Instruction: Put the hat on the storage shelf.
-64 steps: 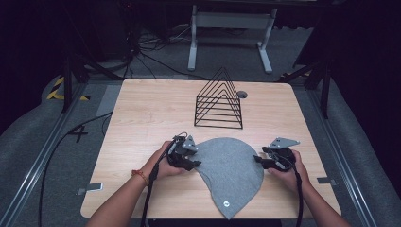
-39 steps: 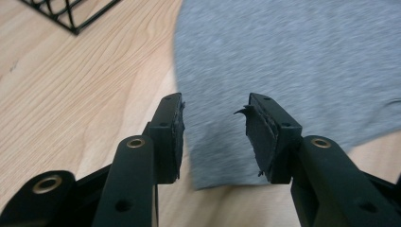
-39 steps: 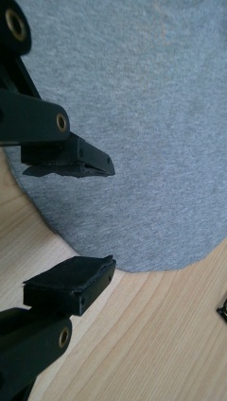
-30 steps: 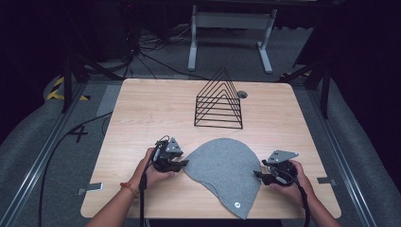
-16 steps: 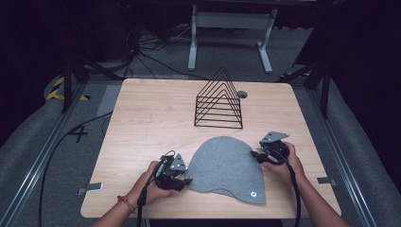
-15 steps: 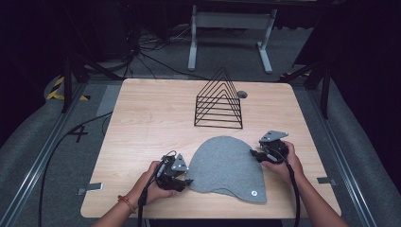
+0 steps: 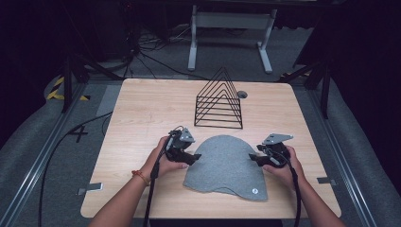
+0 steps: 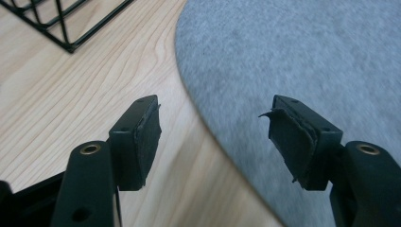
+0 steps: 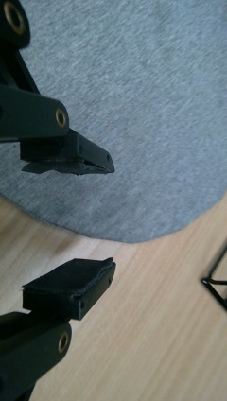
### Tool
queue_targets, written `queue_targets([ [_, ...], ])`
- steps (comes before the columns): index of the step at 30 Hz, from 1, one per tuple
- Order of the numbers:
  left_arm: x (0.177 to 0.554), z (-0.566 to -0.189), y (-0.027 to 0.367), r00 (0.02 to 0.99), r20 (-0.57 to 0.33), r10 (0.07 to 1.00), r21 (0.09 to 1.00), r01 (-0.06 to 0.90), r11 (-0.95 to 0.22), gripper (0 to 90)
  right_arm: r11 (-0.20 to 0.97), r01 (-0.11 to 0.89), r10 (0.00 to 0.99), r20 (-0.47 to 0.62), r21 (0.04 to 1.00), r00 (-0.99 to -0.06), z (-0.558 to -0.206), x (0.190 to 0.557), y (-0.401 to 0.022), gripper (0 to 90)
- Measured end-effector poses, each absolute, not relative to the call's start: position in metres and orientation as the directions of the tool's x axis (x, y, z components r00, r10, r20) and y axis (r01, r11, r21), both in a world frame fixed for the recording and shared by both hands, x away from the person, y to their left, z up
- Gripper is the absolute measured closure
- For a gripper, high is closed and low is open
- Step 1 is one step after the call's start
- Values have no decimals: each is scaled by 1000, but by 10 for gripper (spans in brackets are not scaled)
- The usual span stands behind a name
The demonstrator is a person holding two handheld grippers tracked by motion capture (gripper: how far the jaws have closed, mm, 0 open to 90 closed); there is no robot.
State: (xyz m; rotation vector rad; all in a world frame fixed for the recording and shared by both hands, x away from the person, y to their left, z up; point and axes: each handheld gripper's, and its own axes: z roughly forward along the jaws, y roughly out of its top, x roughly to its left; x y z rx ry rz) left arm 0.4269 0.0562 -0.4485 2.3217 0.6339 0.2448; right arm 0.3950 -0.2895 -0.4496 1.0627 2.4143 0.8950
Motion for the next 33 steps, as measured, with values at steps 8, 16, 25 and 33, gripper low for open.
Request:
queue_targets([
  [8, 441, -464, 40, 840, -12, 542, 668, 410, -621, 331, 482, 559, 777, -33, 675, -629, -456, 397, -293, 418],
  [16, 432, -462, 38, 864, -38, 502, 671, 394, -628, 636, 507, 560, 744, -4, 656, -669, -453, 396, -287, 641],
  [25, 433, -462, 41, 879, -62, 472, 677, 385, -628, 834, 509, 561, 730, 18, 653, -683, -452, 394, -281, 849],
  [33, 430, -448, 40, 875, 11, 483, 707, 335, -623, 845, 484, 519, 723, 13, 705, -691, -441, 391, -285, 854],
])
